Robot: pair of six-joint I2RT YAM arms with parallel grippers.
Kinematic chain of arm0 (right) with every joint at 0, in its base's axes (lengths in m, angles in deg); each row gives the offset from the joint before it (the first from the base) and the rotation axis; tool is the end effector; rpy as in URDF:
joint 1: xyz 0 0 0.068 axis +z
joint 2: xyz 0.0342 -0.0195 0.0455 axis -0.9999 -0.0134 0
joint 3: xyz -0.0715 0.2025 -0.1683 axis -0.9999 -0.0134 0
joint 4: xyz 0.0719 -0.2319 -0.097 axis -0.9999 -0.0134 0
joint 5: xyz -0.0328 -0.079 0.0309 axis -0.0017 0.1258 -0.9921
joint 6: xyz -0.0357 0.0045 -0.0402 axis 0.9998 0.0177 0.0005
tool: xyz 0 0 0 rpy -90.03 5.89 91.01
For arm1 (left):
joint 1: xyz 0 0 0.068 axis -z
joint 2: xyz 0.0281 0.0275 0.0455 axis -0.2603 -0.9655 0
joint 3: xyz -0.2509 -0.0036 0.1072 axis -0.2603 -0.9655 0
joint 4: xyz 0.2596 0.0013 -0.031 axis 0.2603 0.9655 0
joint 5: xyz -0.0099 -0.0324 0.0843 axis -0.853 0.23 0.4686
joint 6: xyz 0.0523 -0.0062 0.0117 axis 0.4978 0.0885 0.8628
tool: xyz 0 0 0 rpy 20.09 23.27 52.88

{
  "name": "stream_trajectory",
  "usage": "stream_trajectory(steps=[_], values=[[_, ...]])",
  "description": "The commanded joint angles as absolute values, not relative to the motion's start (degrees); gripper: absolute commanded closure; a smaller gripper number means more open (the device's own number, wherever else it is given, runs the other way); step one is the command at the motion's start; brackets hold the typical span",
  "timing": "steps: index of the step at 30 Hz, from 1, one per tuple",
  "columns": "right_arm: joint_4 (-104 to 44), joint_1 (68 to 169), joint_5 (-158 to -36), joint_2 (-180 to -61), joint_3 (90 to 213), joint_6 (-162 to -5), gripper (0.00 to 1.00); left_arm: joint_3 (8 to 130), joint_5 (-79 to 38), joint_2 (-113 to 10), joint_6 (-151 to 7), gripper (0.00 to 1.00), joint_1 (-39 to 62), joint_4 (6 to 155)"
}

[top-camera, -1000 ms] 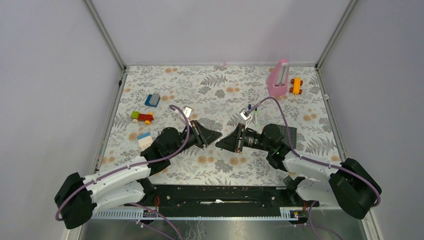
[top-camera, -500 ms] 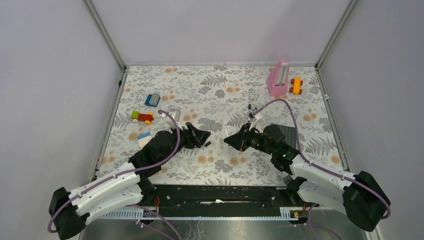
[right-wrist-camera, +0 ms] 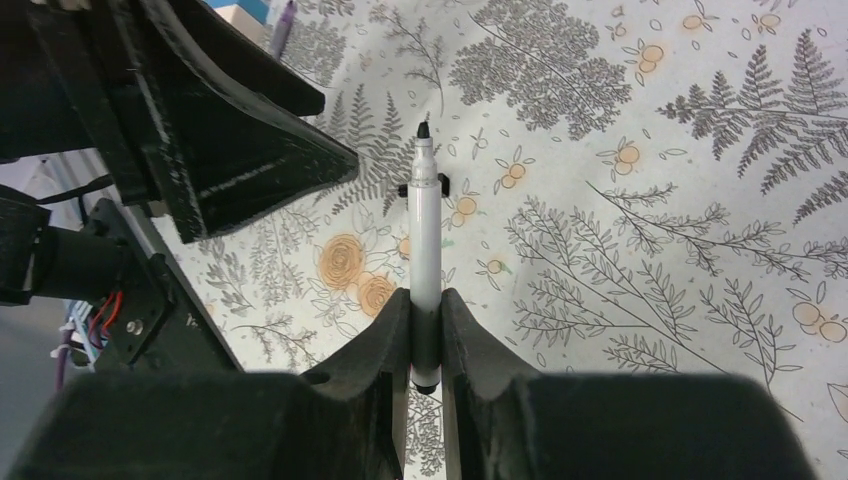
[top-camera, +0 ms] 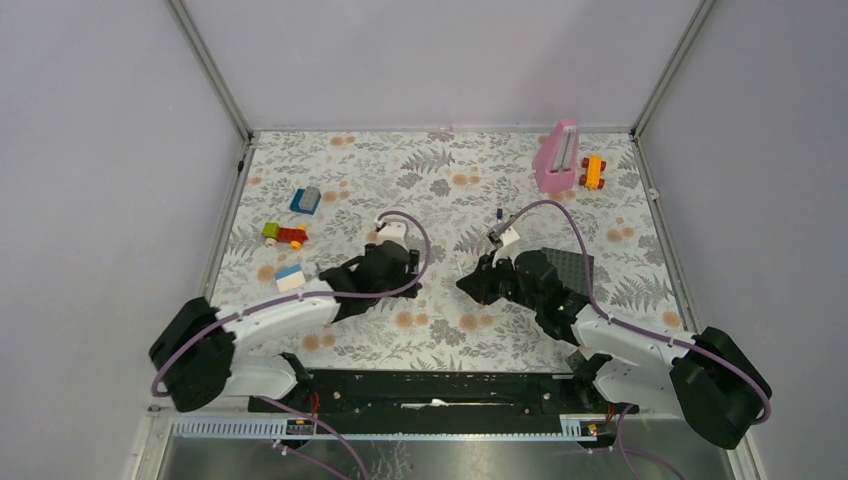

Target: Insert the pens into the pen caps

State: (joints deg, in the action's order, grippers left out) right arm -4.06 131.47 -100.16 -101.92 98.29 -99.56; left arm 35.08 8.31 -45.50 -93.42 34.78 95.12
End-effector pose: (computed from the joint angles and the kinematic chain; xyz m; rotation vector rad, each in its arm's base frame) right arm 0.1652 0.1587 0.2077 -0.4615 1.8810 0.9453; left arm 0.1680 -0.1797 0.2112 0.1629 2.2866 -0.3343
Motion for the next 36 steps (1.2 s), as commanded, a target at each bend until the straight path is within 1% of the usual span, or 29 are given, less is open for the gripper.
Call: stream_trajectory(steps=[1, 6, 13, 17, 20, 25, 29, 31, 36], values=[[-2.69, 131.51, -97.85, -103.81, 100.30, -97.18, 1.00, 40.47, 5.43, -52.76, -87.89, 0.34, 34.44, 94.37], [-3.42, 131.58, -94.82, -104.92, 100.57, -97.99, 1.00, 43.41, 2.71, -59.26, -86.22, 0.35, 34.22, 92.96], [-3.52, 131.49, -92.30, -105.11, 100.13, -98.92, 1.00, 45.40, 1.03, -64.55, -84.85, 0.41, 34.21, 92.44], [-3.56, 131.45, -92.04, -105.09, 100.09, -98.99, 1.00, 45.97, 0.35, -67.21, -84.60, 0.50, 33.90, 92.20], [-3.56, 131.35, -92.03, -105.32, 100.21, -99.08, 1.00, 46.30, -0.25, -68.96, -84.71, 0.61, 33.66, 91.93], [-3.56, 131.20, -92.43, -105.65, 100.34, -99.06, 1.00, 46.35, -1.43, -70.01, -85.66, 0.73, 33.69, 91.82], [-3.56, 131.02, -92.64, -105.80, 100.39, -99.10, 1.00, 46.67, -2.40, -70.01, -87.83, 0.86, 33.67, 93.19], [-3.56, 130.98, -92.69, -105.93, 100.33, -99.21, 1.00, 46.93, -2.37, -69.73, -89.92, 0.89, 33.69, 94.49], [-3.48, 130.78, -92.89, -105.79, 100.26, -99.23, 1.00, 47.26, -1.74, -69.72, -94.73, 0.87, 33.69, 97.66]])
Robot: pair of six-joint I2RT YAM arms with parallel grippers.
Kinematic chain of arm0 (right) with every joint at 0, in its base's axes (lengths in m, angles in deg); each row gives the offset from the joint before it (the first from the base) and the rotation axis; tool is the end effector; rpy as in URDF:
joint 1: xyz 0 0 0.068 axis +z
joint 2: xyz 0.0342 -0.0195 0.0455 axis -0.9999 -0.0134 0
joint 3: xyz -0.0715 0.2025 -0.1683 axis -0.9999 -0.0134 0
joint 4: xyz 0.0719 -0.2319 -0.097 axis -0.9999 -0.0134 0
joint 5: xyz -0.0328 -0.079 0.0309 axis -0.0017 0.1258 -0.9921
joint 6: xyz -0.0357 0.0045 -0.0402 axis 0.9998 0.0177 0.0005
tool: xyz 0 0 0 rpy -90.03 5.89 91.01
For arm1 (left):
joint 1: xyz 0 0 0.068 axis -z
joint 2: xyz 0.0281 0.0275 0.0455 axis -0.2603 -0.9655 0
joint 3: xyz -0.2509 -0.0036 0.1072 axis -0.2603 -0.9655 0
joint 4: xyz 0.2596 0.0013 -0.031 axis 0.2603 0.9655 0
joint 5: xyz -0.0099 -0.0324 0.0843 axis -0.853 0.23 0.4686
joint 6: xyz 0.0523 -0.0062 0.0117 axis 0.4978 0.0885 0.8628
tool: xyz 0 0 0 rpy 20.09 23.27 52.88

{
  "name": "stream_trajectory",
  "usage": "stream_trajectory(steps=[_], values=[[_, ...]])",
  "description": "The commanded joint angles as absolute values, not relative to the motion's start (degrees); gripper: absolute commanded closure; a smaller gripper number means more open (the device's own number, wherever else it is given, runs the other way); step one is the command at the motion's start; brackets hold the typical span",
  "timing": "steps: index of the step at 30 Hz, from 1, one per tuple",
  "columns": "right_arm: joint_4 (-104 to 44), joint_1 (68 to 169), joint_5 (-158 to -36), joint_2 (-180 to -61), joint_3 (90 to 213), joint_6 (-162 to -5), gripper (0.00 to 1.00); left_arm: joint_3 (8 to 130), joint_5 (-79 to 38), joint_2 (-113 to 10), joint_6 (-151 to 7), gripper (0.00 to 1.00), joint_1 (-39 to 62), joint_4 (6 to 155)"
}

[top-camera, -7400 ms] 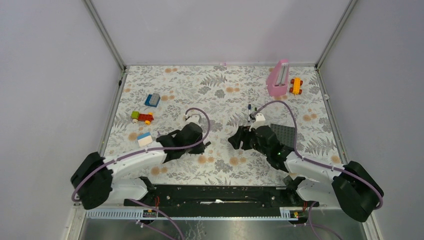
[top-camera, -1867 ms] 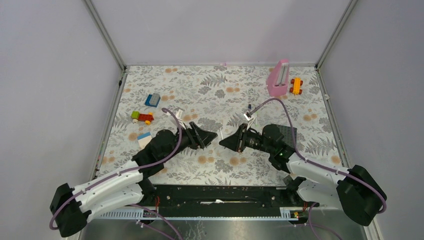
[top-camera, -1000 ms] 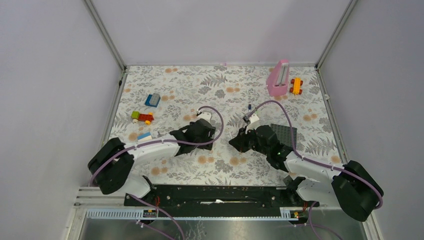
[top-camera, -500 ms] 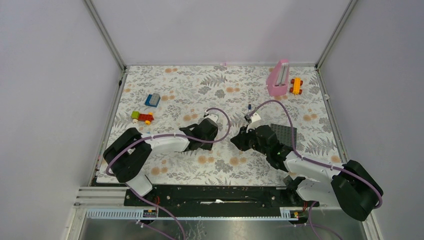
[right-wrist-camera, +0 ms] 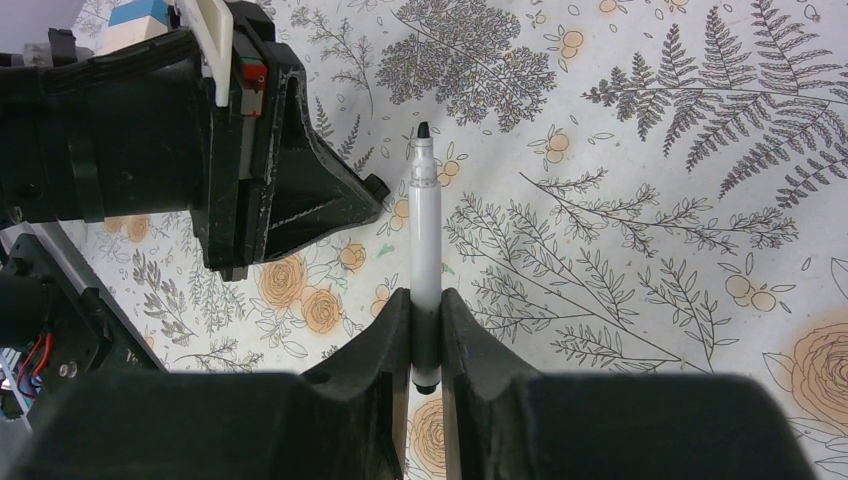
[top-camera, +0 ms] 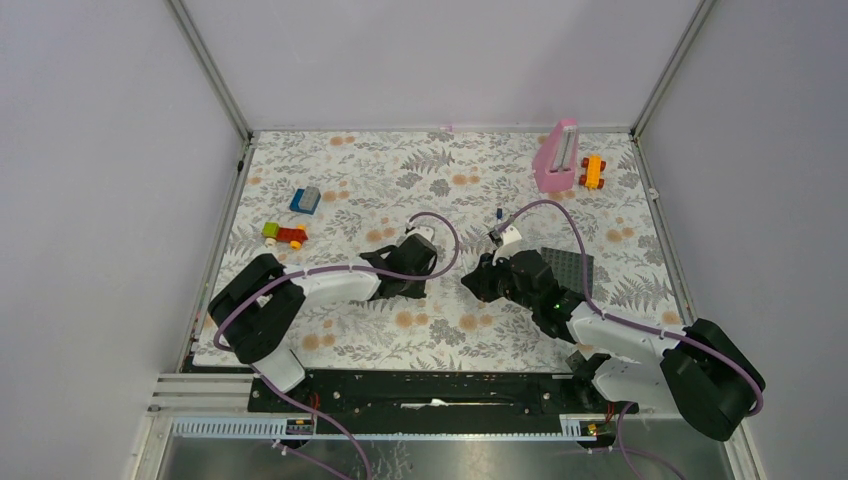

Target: Insert the pens into the pen caps

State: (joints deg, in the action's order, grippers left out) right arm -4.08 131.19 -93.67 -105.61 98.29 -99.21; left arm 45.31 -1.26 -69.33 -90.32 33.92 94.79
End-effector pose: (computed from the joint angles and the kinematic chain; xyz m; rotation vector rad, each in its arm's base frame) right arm 0.1731 0.1590 0.1939 -0.3858 1.9441 0.8145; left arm 0.2090 -0.2300 0.1558 0.3570 2.5340 -0.2906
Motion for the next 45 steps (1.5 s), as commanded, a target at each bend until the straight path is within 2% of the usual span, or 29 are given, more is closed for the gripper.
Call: stream_trajectory(steps=[1, 6, 8, 21, 35, 40, 43, 45], values=[[-3.52, 130.75, -92.98, -105.82, 100.29, -99.26, 1.00, 47.31, -1.84, -69.74, -94.99, 0.85, 33.69, 97.91], [-3.43, 130.56, -93.25, -105.80, 100.26, -99.26, 1.00, 47.54, -2.26, -69.11, -94.63, 0.60, 33.69, 98.31], [-3.42, 130.42, -93.39, -105.86, 100.22, -99.34, 1.00, 47.93, -2.12, -68.49, -93.97, 0.55, 33.69, 98.70], [-2.60, 129.98, -94.44, -105.02, 99.34, -99.46, 1.00, 52.85, -2.54, -71.31, -86.34, 0.54, 33.69, 102.07], [-1.99, 129.14, -95.58, -104.85, 98.81, -99.81, 1.00, 56.76, -3.48, -75.95, -85.32, 0.64, 33.69, 107.04], [-1.82, 128.78, -96.03, -104.77, 98.72, -99.89, 1.00, 56.72, -3.44, -76.52, -85.92, 0.81, 33.69, 108.03], [-1.71, 128.59, -95.89, -104.57, 98.51, -100.19, 1.00, 56.71, -2.82, -76.09, -86.70, 0.97, 33.64, 108.27], [-1.72, 128.44, -95.35, -104.20, 98.21, -100.56, 1.00, 56.32, -1.95, -75.01, -87.39, 1.00, 33.61, 107.88]])
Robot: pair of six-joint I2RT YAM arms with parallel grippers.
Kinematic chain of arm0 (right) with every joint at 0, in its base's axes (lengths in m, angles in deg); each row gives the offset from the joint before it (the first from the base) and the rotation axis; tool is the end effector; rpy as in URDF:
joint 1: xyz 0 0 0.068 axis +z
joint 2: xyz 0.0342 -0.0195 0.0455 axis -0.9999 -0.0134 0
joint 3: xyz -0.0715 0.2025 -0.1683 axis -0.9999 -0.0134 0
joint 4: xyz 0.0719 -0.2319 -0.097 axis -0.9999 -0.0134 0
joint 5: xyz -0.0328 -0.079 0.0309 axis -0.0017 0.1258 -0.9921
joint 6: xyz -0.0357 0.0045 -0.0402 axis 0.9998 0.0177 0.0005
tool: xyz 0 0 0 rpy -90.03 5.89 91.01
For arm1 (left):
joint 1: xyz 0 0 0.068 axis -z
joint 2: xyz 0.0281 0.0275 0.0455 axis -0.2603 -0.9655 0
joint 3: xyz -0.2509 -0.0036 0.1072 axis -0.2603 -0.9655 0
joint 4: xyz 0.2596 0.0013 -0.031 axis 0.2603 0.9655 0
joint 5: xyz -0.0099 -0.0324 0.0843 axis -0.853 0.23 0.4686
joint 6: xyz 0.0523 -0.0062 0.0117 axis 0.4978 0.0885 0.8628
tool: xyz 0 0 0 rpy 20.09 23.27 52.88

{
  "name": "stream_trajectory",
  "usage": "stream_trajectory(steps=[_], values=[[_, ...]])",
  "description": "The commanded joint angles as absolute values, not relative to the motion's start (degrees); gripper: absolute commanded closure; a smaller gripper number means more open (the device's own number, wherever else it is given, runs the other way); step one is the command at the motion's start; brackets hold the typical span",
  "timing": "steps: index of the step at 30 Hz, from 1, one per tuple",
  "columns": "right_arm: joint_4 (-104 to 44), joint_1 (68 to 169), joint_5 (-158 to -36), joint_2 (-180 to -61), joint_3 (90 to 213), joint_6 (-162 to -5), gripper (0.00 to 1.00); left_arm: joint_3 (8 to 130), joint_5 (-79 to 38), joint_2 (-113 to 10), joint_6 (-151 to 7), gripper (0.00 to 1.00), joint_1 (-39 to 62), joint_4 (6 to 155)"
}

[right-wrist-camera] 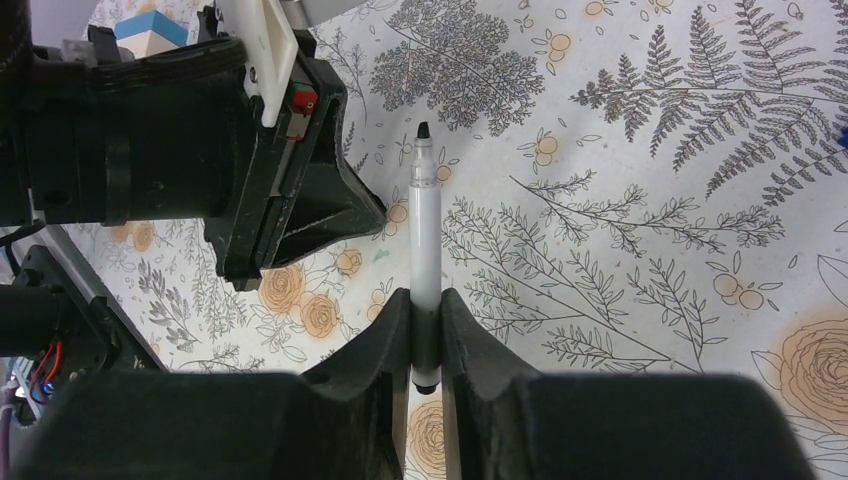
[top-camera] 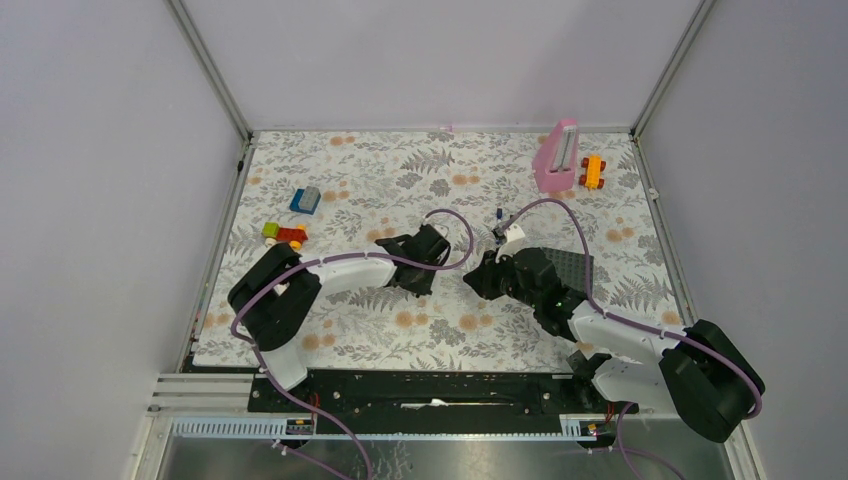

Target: Insert the pens into the pen caps

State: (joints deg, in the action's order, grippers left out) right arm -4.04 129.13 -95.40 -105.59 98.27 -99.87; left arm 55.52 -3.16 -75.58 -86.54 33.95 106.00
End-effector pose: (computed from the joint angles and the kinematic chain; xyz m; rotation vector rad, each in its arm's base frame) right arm 0.1779 0.1534 0.1939 -0.3609 1.9499 0.8264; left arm 0.2246 -0.2499 0.1609 0.4891 2.6333 -0.2037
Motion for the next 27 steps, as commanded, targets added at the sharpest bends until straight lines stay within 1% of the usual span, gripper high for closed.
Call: stream_trajectory(steps=[1, 4, 10, 13, 21, 24, 27], values=[[-1.72, 128.29, -95.17, -104.02, 98.08, -100.71, 1.00, 55.91, -1.88, -74.14, -87.66, 1.00, 33.68, 107.42], [-1.72, 127.85, -95.08, -103.54, 97.79, -101.47, 1.00, 54.28, -2.08, -70.36, -88.55, 1.00, 33.66, 105.03], [-0.15, 125.32, -100.44, -102.63, 97.03, -102.19, 1.00, 50.14, 0.83, -60.13, -89.82, 1.00, 33.69, 100.75], [2.12, 124.61, -104.23, -102.38, 96.89, -102.42, 1.00, 46.98, 2.76, -52.76, -89.83, 1.00, 33.69, 97.71], [4.29, 124.69, -113.08, -100.54, 102.75, -104.75, 1.00, 36.61, 6.04, -30.20, -89.38, 1.00, 33.64, 85.98], [8.14, 124.75, -113.85, -98.10, 103.19, -106.07, 1.00, 33.90, 5.51, -21.30, -89.25, 1.00, 33.67, 81.03], [8.36, 125.43, -114.93, -96.27, 105.15, -105.82, 1.00, 33.60, 6.66, -16.12, -90.74, 1.00, 33.69, 78.95]])
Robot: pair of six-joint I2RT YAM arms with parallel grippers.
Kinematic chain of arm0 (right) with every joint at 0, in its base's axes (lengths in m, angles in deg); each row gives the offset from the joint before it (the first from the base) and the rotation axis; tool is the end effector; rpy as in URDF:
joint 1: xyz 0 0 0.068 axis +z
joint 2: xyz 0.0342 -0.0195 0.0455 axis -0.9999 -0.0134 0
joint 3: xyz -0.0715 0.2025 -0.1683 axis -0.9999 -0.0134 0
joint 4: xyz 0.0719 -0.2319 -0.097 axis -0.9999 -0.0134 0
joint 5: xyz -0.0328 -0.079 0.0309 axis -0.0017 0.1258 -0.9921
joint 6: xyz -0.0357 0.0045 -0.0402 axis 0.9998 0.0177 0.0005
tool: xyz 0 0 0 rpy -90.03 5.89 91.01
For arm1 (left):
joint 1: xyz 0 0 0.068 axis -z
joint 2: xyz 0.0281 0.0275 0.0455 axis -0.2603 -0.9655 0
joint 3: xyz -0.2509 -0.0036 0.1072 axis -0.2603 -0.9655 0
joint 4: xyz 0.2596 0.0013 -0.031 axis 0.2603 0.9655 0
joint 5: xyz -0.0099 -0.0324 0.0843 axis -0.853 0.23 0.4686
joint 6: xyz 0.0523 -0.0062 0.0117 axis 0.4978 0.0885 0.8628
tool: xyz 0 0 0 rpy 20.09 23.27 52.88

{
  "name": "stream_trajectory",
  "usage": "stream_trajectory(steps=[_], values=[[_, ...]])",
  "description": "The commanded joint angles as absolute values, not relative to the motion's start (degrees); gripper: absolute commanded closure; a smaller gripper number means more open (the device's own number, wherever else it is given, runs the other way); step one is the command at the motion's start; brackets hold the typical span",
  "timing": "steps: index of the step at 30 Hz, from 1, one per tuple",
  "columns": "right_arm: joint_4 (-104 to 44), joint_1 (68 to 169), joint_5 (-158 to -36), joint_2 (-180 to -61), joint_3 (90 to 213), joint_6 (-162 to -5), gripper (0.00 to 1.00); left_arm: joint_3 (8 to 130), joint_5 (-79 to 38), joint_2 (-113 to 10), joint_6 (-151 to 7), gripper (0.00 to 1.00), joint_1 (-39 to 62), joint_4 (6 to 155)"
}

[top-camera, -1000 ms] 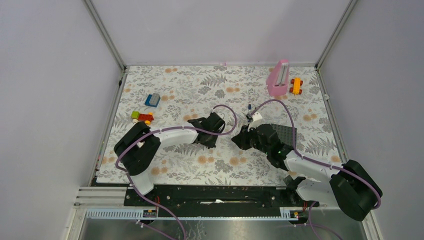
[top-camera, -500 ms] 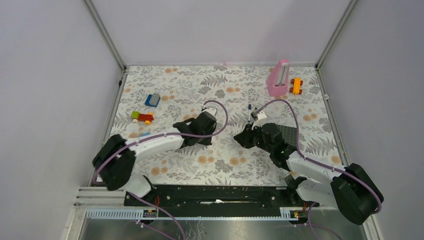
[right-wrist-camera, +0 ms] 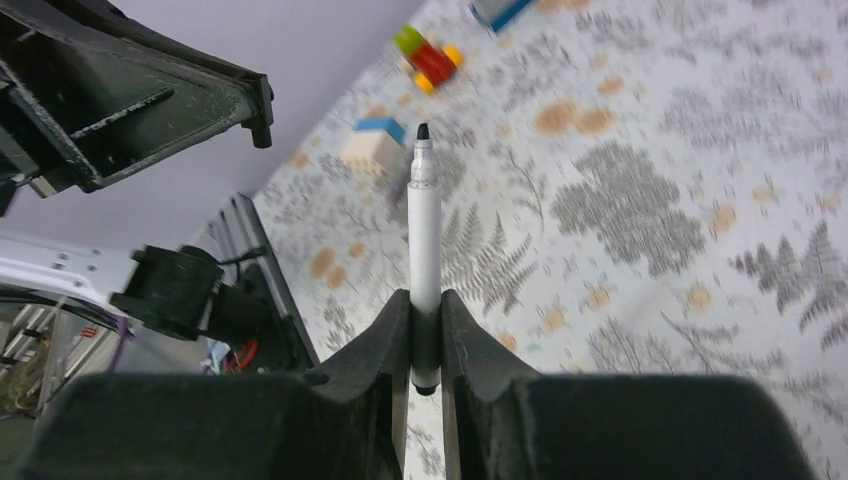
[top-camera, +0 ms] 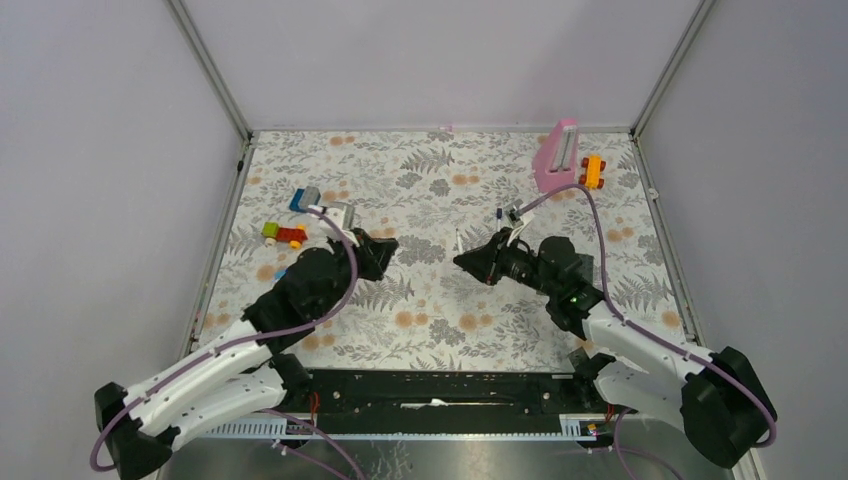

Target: Insert the pens into the pen caps

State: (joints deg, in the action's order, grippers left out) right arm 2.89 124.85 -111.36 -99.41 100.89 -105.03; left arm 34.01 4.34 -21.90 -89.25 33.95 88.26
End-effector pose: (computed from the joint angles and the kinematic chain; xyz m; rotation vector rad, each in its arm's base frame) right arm 0.1789 0.1444 0.2455 -0.4234 1.6947 1.1422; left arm 0.1337 -0.1383 0.2988 0.1197 1.8578 -0.6916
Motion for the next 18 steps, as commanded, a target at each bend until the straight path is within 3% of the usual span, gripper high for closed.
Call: stream_trajectory(steps=[1, 18], values=[[8.00, 126.04, -115.39, -95.74, 106.09, -105.23, 1.00, 33.71, 7.10, -14.70, -91.82, 1.00, 33.54, 78.27], [5.94, 135.34, -125.75, -95.34, 114.77, -101.36, 1.00, 32.46, -8.39, -14.28, -106.52, 1.00, 33.53, 51.99]])
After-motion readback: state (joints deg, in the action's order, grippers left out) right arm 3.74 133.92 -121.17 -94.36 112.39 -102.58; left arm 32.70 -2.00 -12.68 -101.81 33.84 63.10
